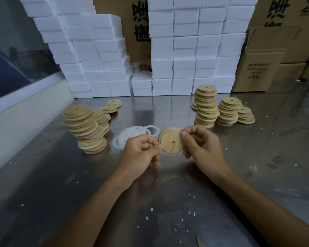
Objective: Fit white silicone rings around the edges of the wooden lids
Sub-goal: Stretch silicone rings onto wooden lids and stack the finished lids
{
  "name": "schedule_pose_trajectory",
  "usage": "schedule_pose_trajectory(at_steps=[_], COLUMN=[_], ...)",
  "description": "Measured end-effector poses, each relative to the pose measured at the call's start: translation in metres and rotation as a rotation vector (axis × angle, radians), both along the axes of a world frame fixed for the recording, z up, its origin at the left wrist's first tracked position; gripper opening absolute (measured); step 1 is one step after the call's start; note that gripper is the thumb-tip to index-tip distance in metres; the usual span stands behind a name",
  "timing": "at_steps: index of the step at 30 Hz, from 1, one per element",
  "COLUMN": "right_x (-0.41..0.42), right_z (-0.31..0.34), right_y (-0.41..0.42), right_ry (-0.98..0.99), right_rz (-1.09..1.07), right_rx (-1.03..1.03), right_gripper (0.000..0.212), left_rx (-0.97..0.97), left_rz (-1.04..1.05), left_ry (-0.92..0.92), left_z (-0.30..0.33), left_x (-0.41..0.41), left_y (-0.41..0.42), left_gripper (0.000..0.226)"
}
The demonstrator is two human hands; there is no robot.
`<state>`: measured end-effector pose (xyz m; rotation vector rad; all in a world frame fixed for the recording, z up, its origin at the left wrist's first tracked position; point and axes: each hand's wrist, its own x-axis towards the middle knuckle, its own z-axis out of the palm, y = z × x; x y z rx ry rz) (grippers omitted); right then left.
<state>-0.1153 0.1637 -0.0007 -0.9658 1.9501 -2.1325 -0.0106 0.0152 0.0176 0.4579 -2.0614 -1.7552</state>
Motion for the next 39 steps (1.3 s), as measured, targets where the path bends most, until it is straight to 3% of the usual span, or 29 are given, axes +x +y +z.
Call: schedule_pose_trajectory(at_steps=[10,16,26,34,39], right_x=[0.003,0.004,0.007,0.009,0.009], right_z=[-0.005,-0.005,-0.001,0.001,0.002], right_y=[-0.004,-0.004,-0.004,-0.002,-0.001], right_ry=[0.018,0.025,0.013,0.005,0.015], right_rz=[-0.052,-0.064,-0.07,-0.068,-0.068], right_rx=[0.109,0.158,0.179,0.181,0.196], right_gripper=[0.007,0.008,0.009,0.01,0.011], left_rx=[0.407,0.538,0.628,0.57,0.24], left_rz=[0.298,0.524,0.725,0.763,0.719], left_ry=[0.401,0.603,0.617,0.579,0.493], left_z=[0.031,0.054,0.054,0.047,0.032], left_x=[0.009,0.029,0.038,0.036,0.023], left_y=[-0.031,-0.066,-0.086,-0.086,-0.073], left_gripper=[0.021,0.016,0.015,0.017,0.023])
